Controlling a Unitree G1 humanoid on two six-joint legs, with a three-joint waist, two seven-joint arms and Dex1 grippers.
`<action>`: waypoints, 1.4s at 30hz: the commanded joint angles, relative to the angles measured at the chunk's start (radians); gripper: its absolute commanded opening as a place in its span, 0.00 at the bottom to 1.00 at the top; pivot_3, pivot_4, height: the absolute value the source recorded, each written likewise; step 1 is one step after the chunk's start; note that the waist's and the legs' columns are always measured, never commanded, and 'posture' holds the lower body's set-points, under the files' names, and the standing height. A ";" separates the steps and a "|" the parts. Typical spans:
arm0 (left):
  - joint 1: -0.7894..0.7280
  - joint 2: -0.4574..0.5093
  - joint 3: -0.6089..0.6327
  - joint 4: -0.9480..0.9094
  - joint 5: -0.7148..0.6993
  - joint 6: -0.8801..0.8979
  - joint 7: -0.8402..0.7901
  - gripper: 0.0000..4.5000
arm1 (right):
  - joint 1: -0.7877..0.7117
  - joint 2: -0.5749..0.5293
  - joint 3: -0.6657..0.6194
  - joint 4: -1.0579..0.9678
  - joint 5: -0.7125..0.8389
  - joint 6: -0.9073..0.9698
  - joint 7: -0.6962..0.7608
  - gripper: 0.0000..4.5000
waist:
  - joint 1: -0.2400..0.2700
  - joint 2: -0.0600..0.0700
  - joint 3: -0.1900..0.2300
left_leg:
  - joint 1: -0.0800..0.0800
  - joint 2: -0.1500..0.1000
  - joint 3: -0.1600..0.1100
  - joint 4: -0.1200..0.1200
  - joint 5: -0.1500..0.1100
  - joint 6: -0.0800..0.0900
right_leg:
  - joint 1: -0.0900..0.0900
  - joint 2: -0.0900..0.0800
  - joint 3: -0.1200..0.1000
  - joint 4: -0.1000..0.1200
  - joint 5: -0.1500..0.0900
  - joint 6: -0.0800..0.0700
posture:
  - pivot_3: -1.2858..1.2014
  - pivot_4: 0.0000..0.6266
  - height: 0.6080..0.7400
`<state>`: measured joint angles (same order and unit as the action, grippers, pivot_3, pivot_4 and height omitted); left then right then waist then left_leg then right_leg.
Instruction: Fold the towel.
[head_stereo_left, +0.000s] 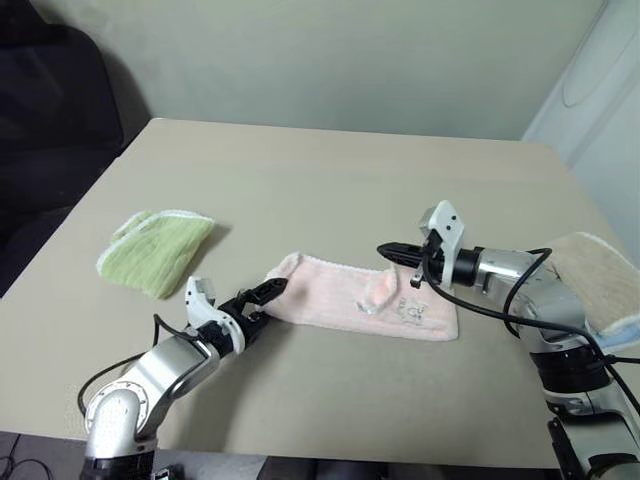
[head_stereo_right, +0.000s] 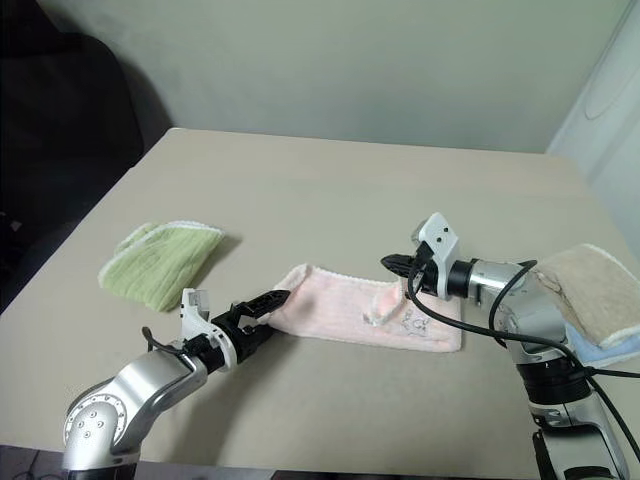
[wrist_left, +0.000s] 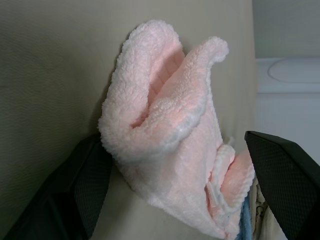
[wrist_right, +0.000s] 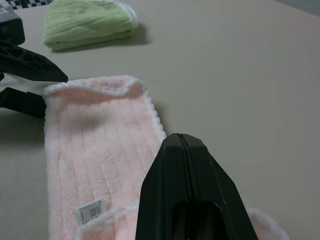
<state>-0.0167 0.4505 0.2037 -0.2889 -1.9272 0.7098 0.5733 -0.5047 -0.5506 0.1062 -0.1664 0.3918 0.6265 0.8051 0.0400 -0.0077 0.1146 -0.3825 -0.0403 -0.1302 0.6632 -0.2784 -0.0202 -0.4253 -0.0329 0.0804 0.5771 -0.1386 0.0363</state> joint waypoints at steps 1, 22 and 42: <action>-0.019 -0.012 -0.016 0.084 0.063 0.000 -0.018 0.99 | -0.019 0.002 -0.040 -0.043 0.014 0.000 -0.016 0.00 | 0.002 0.002 0.000 | 0.000 0.000 0.000 0.000 0.000 0.000 | 0.001 0.003 0.001 0.000 0.000 -0.001 | 0.52 0.24 1.00; -0.106 -0.027 0.024 0.171 0.220 0.058 -0.199 0.01 | -0.012 -0.005 -0.085 -0.057 0.035 0.010 -0.038 0.00 | 0.003 0.007 0.001 | 0.000 0.003 -0.003 -0.001 -0.001 -0.007 | 0.000 0.011 0.003 0.000 -0.001 -0.001 | 0.52 0.24 1.00; -0.665 0.148 -0.352 0.037 0.747 0.268 -0.909 0.01 | 0.106 -0.059 -0.298 -0.080 0.069 0.061 -0.132 0.00 | 0.001 -0.003 0.007 | -0.001 0.002 -0.005 0.001 0.000 -0.007 | 0.000 0.008 0.006 -0.002 -0.002 -0.006 | 0.52 0.24 1.00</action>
<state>-0.6432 0.6040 -0.1096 -0.2331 -1.2421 0.9624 -0.2624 -0.3966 -0.6040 -0.1536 -0.2049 0.4436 0.6872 0.6922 0.0409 -0.0104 0.1220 -0.3839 -0.0382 -0.1352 0.6644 -0.2786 -0.0274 -0.4250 -0.0245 0.0860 0.5751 -0.1409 0.0308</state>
